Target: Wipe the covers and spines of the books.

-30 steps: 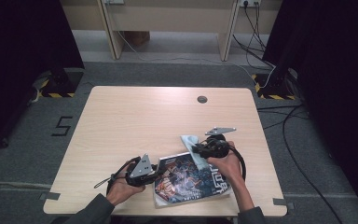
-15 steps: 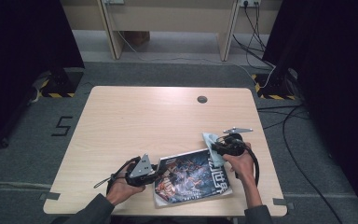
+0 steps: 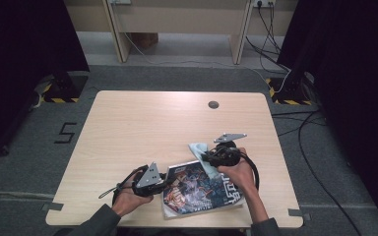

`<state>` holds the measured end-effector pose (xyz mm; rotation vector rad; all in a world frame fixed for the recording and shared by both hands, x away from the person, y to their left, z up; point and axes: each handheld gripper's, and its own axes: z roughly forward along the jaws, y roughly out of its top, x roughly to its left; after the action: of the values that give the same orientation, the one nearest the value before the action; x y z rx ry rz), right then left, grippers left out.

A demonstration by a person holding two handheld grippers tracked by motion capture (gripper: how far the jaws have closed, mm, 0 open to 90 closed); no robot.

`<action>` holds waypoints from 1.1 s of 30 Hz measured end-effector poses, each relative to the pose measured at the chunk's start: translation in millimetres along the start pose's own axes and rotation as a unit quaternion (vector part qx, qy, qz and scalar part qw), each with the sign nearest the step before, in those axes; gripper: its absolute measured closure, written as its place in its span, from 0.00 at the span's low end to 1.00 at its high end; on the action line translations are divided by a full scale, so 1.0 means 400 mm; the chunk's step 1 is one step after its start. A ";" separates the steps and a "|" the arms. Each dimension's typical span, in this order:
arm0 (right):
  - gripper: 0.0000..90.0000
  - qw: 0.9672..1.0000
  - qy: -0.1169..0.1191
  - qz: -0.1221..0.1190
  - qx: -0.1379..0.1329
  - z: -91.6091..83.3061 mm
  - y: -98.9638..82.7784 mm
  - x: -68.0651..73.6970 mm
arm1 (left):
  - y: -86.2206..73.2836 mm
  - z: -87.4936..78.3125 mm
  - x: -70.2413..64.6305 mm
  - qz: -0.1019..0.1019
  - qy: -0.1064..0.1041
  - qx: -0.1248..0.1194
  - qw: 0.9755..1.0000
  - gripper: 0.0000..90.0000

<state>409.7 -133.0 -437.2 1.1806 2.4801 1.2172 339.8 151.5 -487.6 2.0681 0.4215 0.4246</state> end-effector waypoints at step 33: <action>0.87 0.987 -0.112 0.112 0.006 -0.022 -0.099 -0.223 | 0.010 -0.005 -0.010 0.029 -0.002 -0.006 1.000 0.87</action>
<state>443.5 -215.5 -477.8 1.5399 2.2415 1.0509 335.8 149.2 -483.5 2.0723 0.3564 0.4569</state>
